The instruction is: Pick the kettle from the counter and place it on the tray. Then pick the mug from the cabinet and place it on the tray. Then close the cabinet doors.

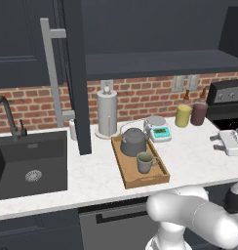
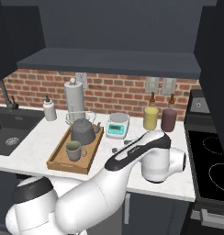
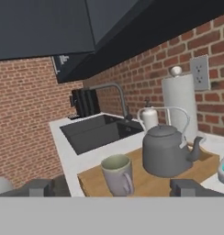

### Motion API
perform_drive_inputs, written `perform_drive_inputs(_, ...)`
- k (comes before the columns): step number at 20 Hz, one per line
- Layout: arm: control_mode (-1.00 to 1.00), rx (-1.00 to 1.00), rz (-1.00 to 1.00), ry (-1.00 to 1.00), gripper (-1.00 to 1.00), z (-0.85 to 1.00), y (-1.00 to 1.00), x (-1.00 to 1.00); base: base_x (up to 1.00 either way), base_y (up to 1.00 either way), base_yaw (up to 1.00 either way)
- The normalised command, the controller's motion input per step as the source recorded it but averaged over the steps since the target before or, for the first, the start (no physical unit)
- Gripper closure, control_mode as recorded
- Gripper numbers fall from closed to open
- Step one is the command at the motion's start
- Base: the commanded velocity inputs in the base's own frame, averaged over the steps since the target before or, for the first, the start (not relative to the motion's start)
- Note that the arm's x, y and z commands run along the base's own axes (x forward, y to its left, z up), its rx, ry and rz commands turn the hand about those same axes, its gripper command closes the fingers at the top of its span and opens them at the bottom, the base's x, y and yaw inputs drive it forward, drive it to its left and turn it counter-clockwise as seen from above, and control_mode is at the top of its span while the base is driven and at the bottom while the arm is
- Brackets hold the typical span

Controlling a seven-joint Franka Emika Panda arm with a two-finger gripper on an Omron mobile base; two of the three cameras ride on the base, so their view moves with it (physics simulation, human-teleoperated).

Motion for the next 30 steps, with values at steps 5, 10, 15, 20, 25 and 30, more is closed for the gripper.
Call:
perform_drive_inputs(5, -1.00, 0.08, -0.09, 0.00, -1.00, 0.12, -0.16, 0.01, 0.00, 0.00, 0.00)
perform_drive_inputs(10, -1.00, 0.00, 0.00, 0.00, -1.00, 0.00, 0.00, 0.00, 0.00, 0.00, 0.00)
perform_drive_inputs(15, -1.00, 0.00, 0.00, 0.00, -1.00, 0.00, 0.00, 0.00, 0.00, 0.00, 0.00)
perform_drive_inputs(20, -1.00, 0.00, -0.01, 0.00, -1.00, 0.00, -0.04, 0.00, 0.00, 0.00, 0.00)
perform_drive_inputs(25, -1.00, 0.00, -0.04, 0.00, -1.00, 0.00, -0.19, 0.00, 0.00, 0.00, 0.00)
perform_drive_inputs(30, -1.00, 0.01, -0.07, -0.04, -1.00, 0.10, -0.45, 0.00, 0.00, 0.00, 0.00)
